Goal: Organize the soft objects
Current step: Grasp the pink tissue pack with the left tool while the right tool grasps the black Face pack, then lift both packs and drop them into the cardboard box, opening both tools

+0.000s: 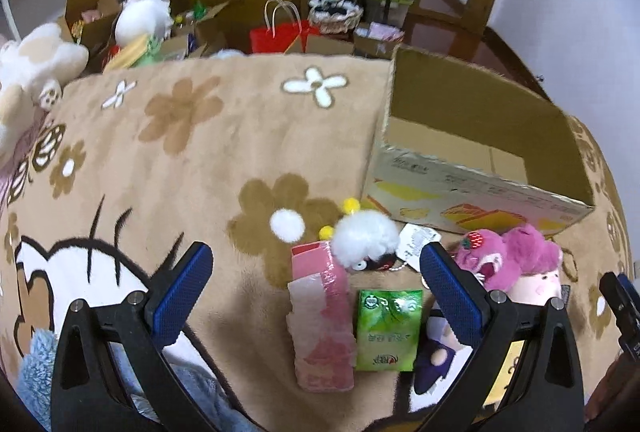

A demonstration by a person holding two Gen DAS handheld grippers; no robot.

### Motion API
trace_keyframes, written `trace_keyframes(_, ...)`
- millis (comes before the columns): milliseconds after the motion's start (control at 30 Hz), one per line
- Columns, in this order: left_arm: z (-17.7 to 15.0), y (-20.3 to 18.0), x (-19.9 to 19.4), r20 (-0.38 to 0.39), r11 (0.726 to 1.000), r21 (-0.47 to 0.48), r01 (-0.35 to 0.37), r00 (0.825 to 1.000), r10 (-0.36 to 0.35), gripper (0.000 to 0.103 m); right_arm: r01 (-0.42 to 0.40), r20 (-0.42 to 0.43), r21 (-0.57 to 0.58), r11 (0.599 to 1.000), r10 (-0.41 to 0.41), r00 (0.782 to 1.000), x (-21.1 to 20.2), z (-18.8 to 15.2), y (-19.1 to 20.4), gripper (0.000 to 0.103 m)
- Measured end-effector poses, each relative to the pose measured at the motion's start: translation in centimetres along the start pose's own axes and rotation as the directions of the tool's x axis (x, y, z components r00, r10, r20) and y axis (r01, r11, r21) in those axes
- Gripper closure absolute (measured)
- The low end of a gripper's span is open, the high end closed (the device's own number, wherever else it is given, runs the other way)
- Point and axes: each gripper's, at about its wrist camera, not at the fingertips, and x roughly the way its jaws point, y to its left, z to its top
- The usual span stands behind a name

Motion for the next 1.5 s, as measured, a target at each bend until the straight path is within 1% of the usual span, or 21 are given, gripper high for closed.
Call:
trace_keyframes(133,0.2,0.4,2.0,-0.061,0.999,-0.034,-0.008,0.998,0.006,0.001,-0.004,-0.051,0.026,1.0,0.005,0.999,1.7,-0.1,-0.7,0.001)
trace_keyframes(233,0.2,0.4,3.4,-0.098,0.999,-0.038,-0.024,0.995,0.021,0.001,0.001,-0.083,0.043,0.999,0.003,0.997,2.8,-0.2,-1.2,0.002)
trace_keyframes(333,0.1,0.3,4.7,-0.141,0.999,-0.037,-0.037,0.989,0.031,0.001,0.005,-0.11,0.055,0.998,0.001,0.994,3.7,-0.4,-1.6,0.01)
trace_keyframes(400,-0.1,0.4,5.4,-0.164,0.998,-0.042,-0.043,0.986,0.035,0.001,0.006,-0.129,0.072,0.997,0.003,0.992,4.4,-0.4,-2.0,0.011)
trace_keyframes(533,-0.4,0.6,6.8,-0.207,0.997,-0.05,-0.067,0.977,0.055,0.001,0.009,-0.158,0.109,0.994,0.008,0.987,5.0,-0.6,-2.9,0.024)
trace_keyframes(600,-0.6,0.7,7.3,-0.23,0.996,-0.052,-0.074,0.971,0.06,0.001,0.01,-0.171,0.129,0.992,0.012,0.985,5.4,-0.6,-3.3,0.028)
trace_keyframes(667,-0.8,0.5,7.8,-0.253,0.996,-0.042,-0.084,0.965,0.071,0.001,0.003,-0.188,0.15,0.989,0.026,0.982,5.8,-0.7,-3.7,0.037)
trace_keyframes(800,-1.2,0.5,8.8,-0.286,0.994,-0.028,-0.107,0.954,0.094,0.001,-0.009,-0.218,0.182,0.983,0.049,0.975,6.5,-1.0,-4.1,0.038)
trace_keyframes(867,-1.3,0.5,9.2,-0.291,0.993,-0.033,-0.113,0.952,0.099,0.002,-0.016,-0.225,0.191,0.982,0.06,0.972,6.7,-1.1,-4.2,0.038)
trace_keyframes(933,-1.5,0.6,9.4,-0.298,0.993,-0.049,-0.109,0.95,0.09,0.006,-0.017,-0.234,0.196,0.981,0.063,0.97,6.9,-1.2,-4.2,0.038)
trace_keyframes(1000,-1.6,0.7,9.8,-0.313,0.992,-0.063,-0.107,0.946,0.082,0.012,-0.02,-0.244,0.21,0.978,0.072,0.967,7.2,-1.3,-4.5,0.038)
trace_keyframes(1033,-1.7,0.8,10.0,-0.323,0.992,-0.069,-0.103,0.943,0.075,0.014,-0.022,-0.248,0.221,0.975,0.078,0.966,7.3,-1.4,-4.6,0.038)
trace_keyframes(1067,-1.8,0.8,10.1,-0.33,0.992,-0.074,-0.102,0.941,0.072,0.017,-0.025,-0.253,0.234,0.972,0.086,0.964,7.4,-1.4,-4.8,0.038)
trace_keyframes(1133,-1.9,0.9,10.3,-0.334,0.992,-0.078,-0.1,0.94,0.068,0.019,-0.033,-0.263,0.263,0.964,0.104,0.959,7.7,-1.5,-5.1,0.038)
trace_keyframes(1233,-1.9,1.1,10.7,-0.343,0.993,-0.087,-0.085,0.938,0.05,0.027,-0.051,-0.281,0.31,0.949,0.143,0.949,8.2,-1.8,-5.6,0.038)
trace_keyframes(1267,-1.9,1.2,10.9,-0.35,0.993,-0.09,-0.079,0.936,0.043,0.031,-0.056,-0.284,0.322,0.945,0.153,0.947,8.3,-1.9,-5.8,0.045)
trace_keyframes(1300,-2.0,1.2,11.0,-0.355,0.993,-0.093,-0.075,0.934,0.037,0.036,-0.064,-0.284,0.33,0.942,0.164,0.945,8.5,-2.0,-5.9,0.047)
trace_keyframes(1333,-2.0,1.2,11.2,-0.357,0.993,-0.093,-0.069,0.934,0.032,0.037,-0.066,-0.287,0.329,0.942,0.166,0.944,8.5,-1.9,-5.8,0.053)
trace_keyframes(1400,-1.9,1.2,11.3,-0.357,0.994,-0.099,-0.05,0.934,0.011,0.048,-0.059,-0.288,0.319,0.946,0.156,0.945,8.7,-1.9,-5.7,0.054)
trace_keyframes(1433,-1.8,1.3,11.4,-0.358,0.994,-0.105,-0.041,0.934,0.0,0.05,-0.061,-0.286,0.32,0.946,0.158,0.945,8.7,-1.8,-5.7,0.054)
trace_keyframes(1500,-1.7,1.2,11.4,-0.353,0.995,-0.093,-0.045,0.936,0.009,0.058,-0.06,-0.277,0.311,0.949,0.151,0.949,8.5,-1.7,-5.6,0.054)
